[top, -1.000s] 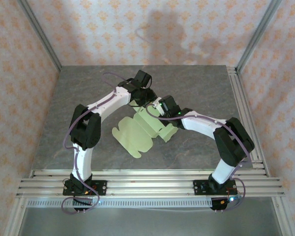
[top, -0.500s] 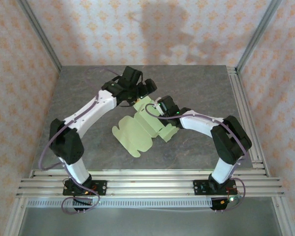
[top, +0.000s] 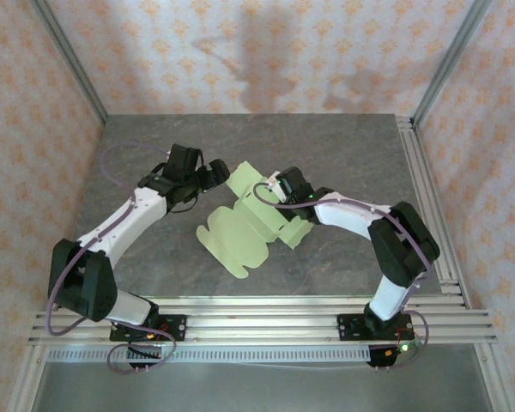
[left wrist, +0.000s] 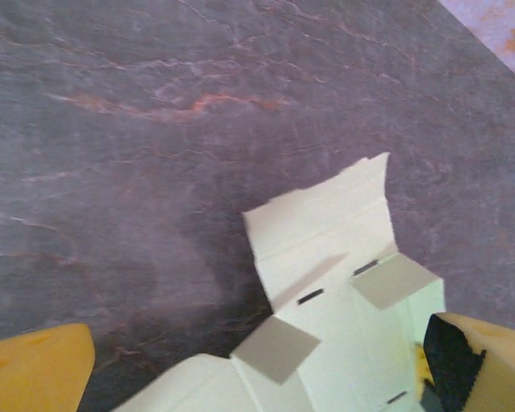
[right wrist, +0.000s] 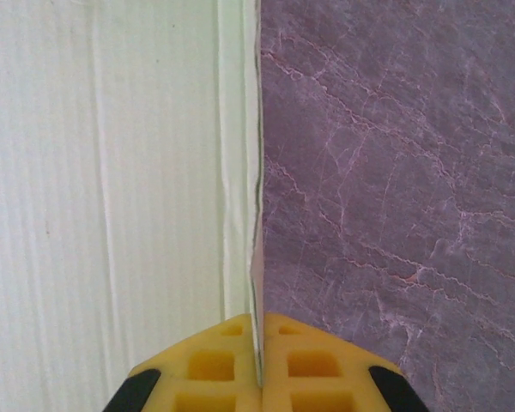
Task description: Fold the paper box
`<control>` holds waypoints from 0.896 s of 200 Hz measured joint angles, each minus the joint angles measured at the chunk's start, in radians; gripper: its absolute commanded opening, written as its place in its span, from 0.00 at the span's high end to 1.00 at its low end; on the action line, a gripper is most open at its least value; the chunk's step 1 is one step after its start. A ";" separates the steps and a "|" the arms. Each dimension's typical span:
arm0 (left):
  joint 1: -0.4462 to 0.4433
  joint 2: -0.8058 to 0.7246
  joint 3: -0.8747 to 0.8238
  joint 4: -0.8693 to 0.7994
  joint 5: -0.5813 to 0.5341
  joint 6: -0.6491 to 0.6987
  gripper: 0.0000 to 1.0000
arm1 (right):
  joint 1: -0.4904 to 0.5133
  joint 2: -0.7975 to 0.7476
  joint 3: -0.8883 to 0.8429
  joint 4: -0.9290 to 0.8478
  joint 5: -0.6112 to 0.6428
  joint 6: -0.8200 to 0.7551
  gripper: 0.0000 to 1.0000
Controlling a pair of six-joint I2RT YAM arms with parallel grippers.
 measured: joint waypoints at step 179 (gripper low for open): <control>0.094 0.080 0.050 -0.101 0.008 0.138 0.00 | -0.072 0.301 0.459 -0.526 -0.214 -0.027 0.71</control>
